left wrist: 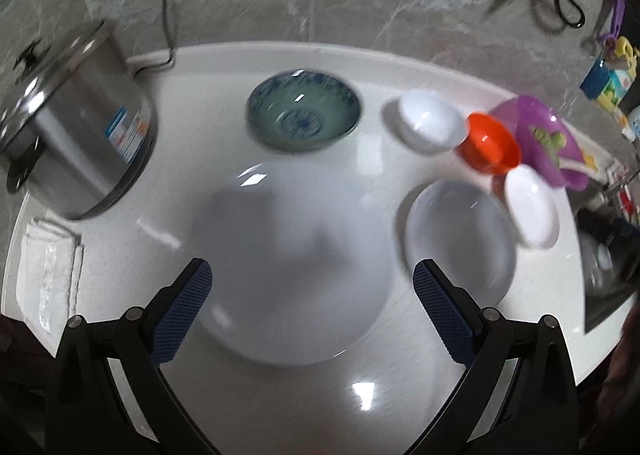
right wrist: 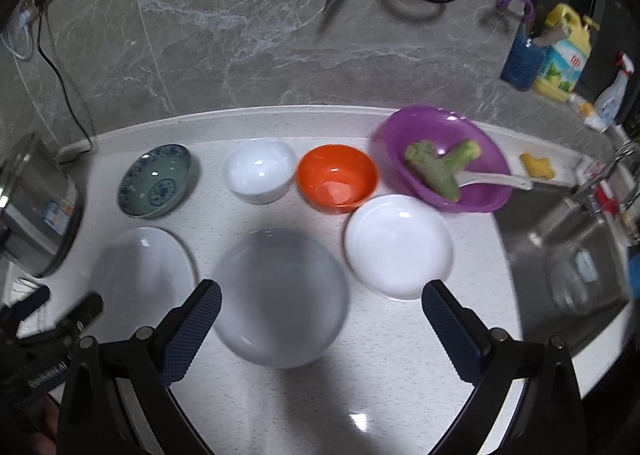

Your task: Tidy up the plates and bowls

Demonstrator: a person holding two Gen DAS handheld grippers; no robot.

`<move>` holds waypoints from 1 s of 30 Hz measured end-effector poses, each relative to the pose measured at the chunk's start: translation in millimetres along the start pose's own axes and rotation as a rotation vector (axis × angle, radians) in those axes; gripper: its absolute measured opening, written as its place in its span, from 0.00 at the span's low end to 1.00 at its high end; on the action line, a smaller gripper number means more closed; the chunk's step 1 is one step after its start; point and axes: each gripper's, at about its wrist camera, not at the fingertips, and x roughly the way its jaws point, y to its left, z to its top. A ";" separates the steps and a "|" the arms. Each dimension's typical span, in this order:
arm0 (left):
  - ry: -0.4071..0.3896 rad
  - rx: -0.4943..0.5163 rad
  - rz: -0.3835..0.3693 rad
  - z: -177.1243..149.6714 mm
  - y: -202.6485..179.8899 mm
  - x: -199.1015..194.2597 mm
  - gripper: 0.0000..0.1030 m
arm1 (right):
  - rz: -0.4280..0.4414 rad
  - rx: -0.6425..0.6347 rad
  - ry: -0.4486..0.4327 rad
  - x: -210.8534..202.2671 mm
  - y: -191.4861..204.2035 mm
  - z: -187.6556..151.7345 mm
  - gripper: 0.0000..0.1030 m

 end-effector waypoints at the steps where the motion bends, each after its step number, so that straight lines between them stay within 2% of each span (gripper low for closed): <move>1: 0.003 -0.005 0.016 -7.5 12.5 2.8 0.94 | 0.062 0.006 -0.007 2.0 -0.2 -3.0 0.99; 2: 0.013 -0.019 0.034 -16.1 30.3 7.3 0.88 | 0.144 0.015 -0.014 5.2 0.4 -8.0 0.99; 4: 0.029 -0.069 0.043 -28.9 67.6 15.1 0.82 | 0.267 0.043 -0.011 14.3 4.6 -20.9 0.99; 7: 0.004 -0.156 -0.020 -38.3 126.0 23.3 0.81 | 0.342 0.068 0.021 29.2 16.7 -39.1 0.99; 9: -0.014 -0.119 -0.011 -33.8 149.9 29.0 0.81 | 0.352 0.101 0.046 43.3 23.8 -51.0 0.99; 11: -0.025 -0.051 -0.054 -26.8 164.0 38.3 0.81 | 0.384 0.168 0.097 57.5 26.9 -58.7 0.99; 12: -0.027 -0.021 -0.101 -23.4 170.6 45.0 0.81 | 0.421 0.208 0.118 61.9 27.9 -64.2 0.99; 13: -0.021 0.011 -0.156 -19.9 174.8 52.6 0.81 | 0.462 0.241 0.129 68.2 32.2 -69.3 0.99; 14: -0.003 0.049 -0.207 -16.9 176.6 60.2 0.81 | 0.466 0.249 0.129 72.7 35.7 -72.7 0.99; 17: 0.099 0.123 -0.313 -3.8 179.1 84.5 0.81 | 0.485 0.268 0.135 84.2 46.4 -85.5 0.98; 20: 0.215 0.077 -0.277 13.8 188.7 119.7 0.81 | 0.504 0.361 0.170 102.6 54.2 -96.5 0.85; 21: 0.227 0.065 -0.276 17.9 191.6 127.3 0.81 | 0.509 0.377 0.174 107.2 55.4 -98.1 0.78; 22: 0.231 0.060 -0.295 23.1 194.6 134.1 0.81 | 0.507 0.401 0.180 112.6 57.4 -99.7 0.75; 27: 0.235 0.129 -0.383 48.7 186.9 152.1 0.81 | 0.519 0.487 0.160 130.1 56.1 -99.6 0.65; 30: 0.254 0.133 -0.422 64.4 183.3 163.4 0.81 | 0.520 0.495 0.163 140.5 56.8 -96.5 0.60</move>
